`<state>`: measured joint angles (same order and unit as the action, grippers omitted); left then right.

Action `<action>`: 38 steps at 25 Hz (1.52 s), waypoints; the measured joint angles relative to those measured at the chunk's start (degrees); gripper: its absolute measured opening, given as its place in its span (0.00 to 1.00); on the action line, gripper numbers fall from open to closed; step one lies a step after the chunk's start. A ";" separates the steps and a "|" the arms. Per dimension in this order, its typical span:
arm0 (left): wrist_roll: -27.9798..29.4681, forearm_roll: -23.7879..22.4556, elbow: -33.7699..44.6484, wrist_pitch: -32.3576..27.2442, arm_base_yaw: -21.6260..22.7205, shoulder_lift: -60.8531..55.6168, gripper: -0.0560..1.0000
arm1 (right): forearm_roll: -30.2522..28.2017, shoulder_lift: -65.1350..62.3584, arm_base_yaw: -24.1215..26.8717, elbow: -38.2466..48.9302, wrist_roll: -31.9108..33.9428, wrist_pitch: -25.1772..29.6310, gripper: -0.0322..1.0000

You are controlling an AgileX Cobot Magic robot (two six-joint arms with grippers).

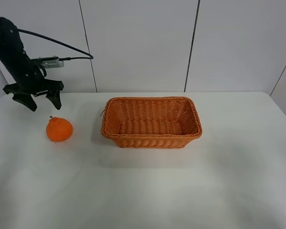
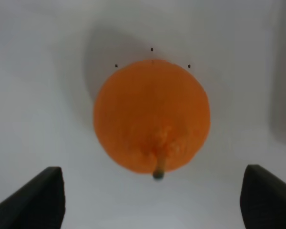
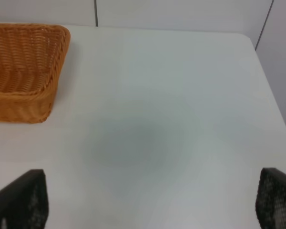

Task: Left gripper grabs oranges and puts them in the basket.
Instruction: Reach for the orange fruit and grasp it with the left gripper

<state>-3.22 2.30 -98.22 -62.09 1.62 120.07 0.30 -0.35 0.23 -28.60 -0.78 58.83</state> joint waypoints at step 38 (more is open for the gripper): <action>-1.89 2.09 0.60 5.91 -0.05 10.76 0.79 | 0.00 0.00 0.00 0.00 0.00 0.00 0.70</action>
<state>-5.11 4.39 -97.62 -56.18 1.57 130.82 0.30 -0.35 0.23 -28.60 -0.78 58.83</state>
